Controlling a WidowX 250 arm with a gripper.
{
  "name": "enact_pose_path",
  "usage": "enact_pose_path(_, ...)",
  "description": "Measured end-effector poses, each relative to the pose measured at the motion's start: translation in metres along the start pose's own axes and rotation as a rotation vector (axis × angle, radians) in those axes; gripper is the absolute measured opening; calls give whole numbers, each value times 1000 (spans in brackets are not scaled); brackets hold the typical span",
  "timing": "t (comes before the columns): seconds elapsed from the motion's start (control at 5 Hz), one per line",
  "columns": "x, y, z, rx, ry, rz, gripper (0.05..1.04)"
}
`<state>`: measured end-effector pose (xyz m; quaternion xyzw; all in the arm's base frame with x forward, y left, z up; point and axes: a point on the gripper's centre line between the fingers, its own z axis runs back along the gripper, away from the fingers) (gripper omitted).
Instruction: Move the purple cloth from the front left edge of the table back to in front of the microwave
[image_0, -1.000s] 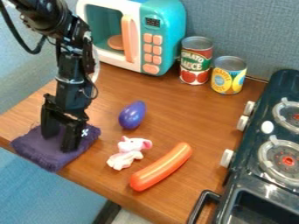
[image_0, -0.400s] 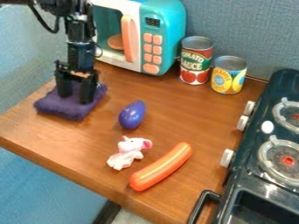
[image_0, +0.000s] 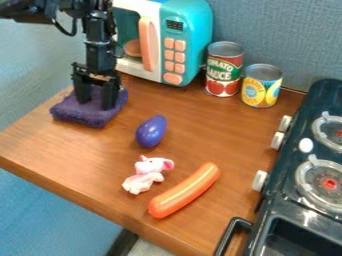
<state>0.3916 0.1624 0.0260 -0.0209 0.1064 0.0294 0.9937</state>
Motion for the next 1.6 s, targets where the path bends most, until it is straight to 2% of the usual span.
enact_pose_path(0.2, -3, -7, 3, -22, -40, -2, 1001)
enact_pose_path(0.4, -7, -11, 14, -26, -92, -28, 1001)
enact_pose_path(0.6, -13, -12, 40, 3, -170, -54, 1001)
enact_pose_path(0.8, -29, -12, 51, 51, -204, -71, 1001)
enact_pose_path(1.0, -57, -20, 64, 70, -229, -100, 1001)
enact_pose_path(1.2, -96, -37, 68, 56, -248, -149, 1001)
enact_pose_path(1.4, -133, -68, 66, 37, -263, -216, 1001)
enact_pose_path(1.6, -163, -99, 61, 53, -260, -302, 1001)
